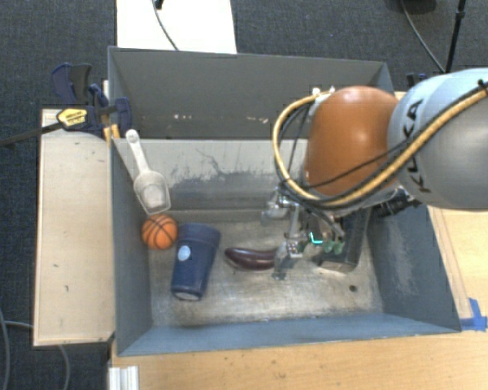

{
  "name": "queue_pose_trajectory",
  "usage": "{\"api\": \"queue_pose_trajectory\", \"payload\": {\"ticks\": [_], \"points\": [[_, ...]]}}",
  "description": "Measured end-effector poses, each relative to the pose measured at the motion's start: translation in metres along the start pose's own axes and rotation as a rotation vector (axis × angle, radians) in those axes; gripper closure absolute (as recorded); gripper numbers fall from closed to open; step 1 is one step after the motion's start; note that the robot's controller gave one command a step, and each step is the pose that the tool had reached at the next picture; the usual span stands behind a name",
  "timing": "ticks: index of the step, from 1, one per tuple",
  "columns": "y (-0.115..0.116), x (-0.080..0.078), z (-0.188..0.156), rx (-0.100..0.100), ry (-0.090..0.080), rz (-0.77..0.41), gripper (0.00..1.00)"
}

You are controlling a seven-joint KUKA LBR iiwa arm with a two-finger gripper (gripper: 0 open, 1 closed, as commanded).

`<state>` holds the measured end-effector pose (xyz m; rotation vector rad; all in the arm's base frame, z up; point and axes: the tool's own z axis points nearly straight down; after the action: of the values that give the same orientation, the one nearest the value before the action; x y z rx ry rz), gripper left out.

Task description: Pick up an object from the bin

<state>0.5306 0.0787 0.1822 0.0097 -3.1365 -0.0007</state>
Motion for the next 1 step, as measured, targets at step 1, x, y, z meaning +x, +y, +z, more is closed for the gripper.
{"api": "queue_pose_trajectory", "payload": {"ticks": [1], "points": [[-0.0004, -0.0018, -0.0039, -0.001, -0.008, 0.002, 0.00]]}}
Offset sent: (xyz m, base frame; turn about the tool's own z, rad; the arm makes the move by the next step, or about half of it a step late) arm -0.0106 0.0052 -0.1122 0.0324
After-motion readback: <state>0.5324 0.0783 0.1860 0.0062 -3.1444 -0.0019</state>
